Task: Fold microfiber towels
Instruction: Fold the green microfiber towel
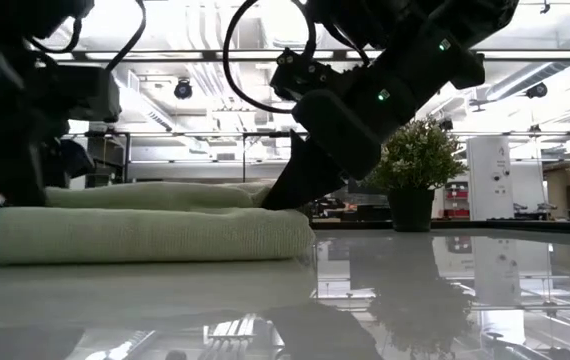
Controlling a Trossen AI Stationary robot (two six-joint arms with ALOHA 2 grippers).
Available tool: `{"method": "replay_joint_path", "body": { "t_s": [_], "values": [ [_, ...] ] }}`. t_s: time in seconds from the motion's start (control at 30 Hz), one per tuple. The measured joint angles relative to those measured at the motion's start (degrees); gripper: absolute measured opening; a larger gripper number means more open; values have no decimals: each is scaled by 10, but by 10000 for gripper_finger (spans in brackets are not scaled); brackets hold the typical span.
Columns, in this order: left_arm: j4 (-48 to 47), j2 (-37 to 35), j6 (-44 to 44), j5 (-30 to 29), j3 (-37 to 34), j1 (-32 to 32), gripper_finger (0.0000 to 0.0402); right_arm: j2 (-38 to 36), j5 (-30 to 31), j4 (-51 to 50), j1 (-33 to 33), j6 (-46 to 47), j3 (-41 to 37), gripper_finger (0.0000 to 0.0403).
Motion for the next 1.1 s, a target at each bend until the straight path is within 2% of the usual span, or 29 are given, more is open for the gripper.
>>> {"method": "replay_joint_path", "body": {
  "t_s": [0.17,0.3,0.47,0.63,0.73,0.87,0.93,1.0,1.1],
  "values": [
    [-46,-1,27,0,0,0,185,-21,0,-36,-2,-12,0,179],
    [-103,-12,36,2,10,0,185,-51,1,-65,-5,-21,0,190],
    [-129,-44,36,0,32,0,183,-99,3,-108,-7,-24,0,186],
    [-119,-78,6,-67,38,-20,147,-128,44,-110,-5,-26,0,158],
    [-85,-86,-9,-109,38,-43,105,-128,65,-68,7,-30,-3,123],
    [5,-81,2,-163,39,-70,46,-100,63,60,31,-72,-21,65],
    [58,-69,23,-169,39,-81,19,-75,62,125,40,-96,-27,37],
    [114,-48,47,-171,39,-90,5,-45,62,187,44,-114,-32,16],
    [179,-1,76,-171,39,-96,4,5,63,263,44,-121,-29,12]
  ]
}}
